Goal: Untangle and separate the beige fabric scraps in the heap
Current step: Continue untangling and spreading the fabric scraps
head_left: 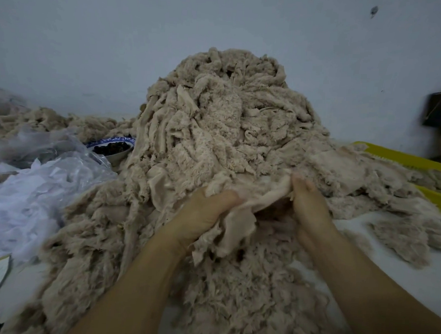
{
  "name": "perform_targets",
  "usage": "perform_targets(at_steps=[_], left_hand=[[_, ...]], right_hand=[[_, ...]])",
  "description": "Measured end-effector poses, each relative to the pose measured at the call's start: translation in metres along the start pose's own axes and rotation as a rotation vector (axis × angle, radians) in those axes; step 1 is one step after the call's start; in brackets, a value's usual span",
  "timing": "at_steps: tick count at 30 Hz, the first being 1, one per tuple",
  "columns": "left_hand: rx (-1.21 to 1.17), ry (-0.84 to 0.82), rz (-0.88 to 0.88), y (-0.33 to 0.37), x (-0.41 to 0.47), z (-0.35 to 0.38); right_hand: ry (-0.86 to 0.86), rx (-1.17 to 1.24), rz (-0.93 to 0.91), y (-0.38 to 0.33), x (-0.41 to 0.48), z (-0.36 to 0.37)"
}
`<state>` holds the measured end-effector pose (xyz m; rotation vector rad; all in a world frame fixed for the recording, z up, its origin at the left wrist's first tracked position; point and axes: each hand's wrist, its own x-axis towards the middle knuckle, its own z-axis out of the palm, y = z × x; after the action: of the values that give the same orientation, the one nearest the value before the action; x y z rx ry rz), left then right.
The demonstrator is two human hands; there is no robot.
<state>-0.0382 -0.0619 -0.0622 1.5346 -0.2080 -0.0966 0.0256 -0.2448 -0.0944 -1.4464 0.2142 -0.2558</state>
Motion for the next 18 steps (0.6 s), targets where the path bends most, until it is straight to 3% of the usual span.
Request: perform_targets(at_steps=[4,9,14,16,18], left_hand=[[-0.209,0.178,-0.079,-0.004,0.003,-0.008],[-0.593,0.291,-0.197,0.0,0.008,-0.02],[-0.75,0.401,0.068,-0.01,0.012,-0.035],[-0.832,0.354,0.1,-0.004,0.012,-0.034],[-0.909,0.303,0.021,0.001,0.015,-0.03]], right_hand=[[-0.016,-0.141,-0.142,0.009,-0.001,0.003],[-0.069,0.009,-0.09,0.007,0.002,0.007],[0.026,-0.14,-0.105,0.008,0.006,-0.003],[-0.059,-0.261,-0.145,0.003,0.0,-0.007],[-0.267,-0.411,-0.177,-0.001,-0.02,-0.001]])
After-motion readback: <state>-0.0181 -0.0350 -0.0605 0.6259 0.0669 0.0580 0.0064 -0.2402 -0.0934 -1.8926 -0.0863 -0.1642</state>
